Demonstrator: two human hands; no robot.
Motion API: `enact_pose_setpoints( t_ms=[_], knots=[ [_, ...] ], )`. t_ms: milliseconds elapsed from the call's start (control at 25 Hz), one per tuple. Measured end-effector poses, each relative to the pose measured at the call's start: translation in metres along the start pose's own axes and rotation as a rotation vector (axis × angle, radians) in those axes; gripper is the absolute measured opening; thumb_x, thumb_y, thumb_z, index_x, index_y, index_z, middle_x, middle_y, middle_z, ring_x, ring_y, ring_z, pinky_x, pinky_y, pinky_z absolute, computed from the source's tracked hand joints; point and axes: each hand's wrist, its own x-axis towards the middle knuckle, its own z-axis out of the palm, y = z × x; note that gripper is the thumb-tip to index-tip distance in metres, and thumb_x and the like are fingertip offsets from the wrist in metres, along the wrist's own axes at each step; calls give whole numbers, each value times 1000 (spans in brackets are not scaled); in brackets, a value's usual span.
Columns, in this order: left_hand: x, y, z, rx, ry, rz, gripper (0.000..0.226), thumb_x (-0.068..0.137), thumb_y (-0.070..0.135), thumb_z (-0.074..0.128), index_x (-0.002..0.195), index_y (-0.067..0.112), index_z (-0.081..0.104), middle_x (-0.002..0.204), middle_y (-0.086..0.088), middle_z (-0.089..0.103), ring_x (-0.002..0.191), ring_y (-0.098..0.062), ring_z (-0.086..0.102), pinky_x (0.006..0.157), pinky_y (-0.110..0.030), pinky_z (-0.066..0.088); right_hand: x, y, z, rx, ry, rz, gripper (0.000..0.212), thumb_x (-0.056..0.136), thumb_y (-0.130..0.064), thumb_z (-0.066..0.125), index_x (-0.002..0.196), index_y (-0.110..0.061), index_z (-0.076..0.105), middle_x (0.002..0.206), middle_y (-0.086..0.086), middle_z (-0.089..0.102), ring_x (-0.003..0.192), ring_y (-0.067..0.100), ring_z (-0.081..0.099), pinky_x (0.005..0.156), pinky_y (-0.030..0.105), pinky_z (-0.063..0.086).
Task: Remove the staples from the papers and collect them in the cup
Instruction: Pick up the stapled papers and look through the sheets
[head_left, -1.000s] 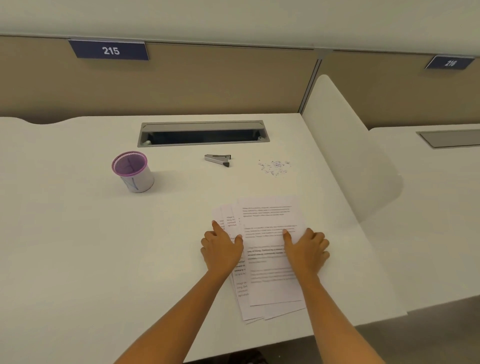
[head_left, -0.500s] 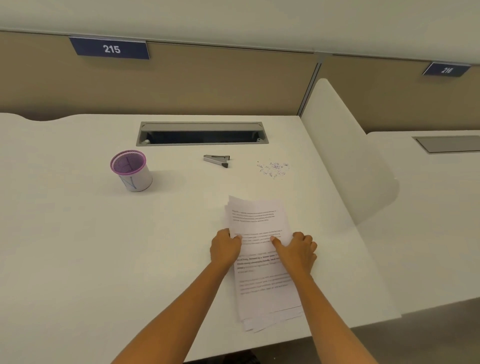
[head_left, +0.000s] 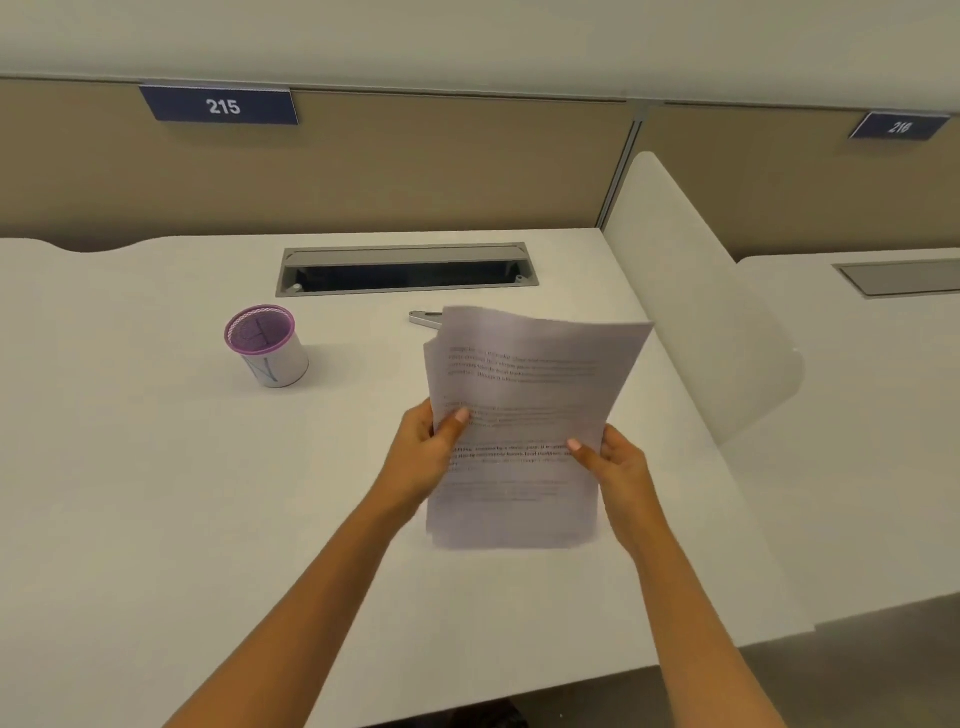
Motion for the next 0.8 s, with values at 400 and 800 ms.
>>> enact_pose_setpoints(
  t_ms=[400,800],
  knots=[
    [-18,18,-31,-14,15,205,34,84,22,69,117,25,64,110,4,72,102,-17,67,80,-26,57,-10,-20,15,78,-143,-190,40,85,-15,68,125,-17,62,118,5,70,110,20,64,88,22,53],
    [-7,-1,-28,29,77,103,24,100,23,46,104,25,69,98,6,75,90,-14,70,73,-24,59,-6,-14,29,-43,-148,-119,28,91,-18,63,119,-20,65,111,-2,73,101,14,68,77,18,55]
  ],
)
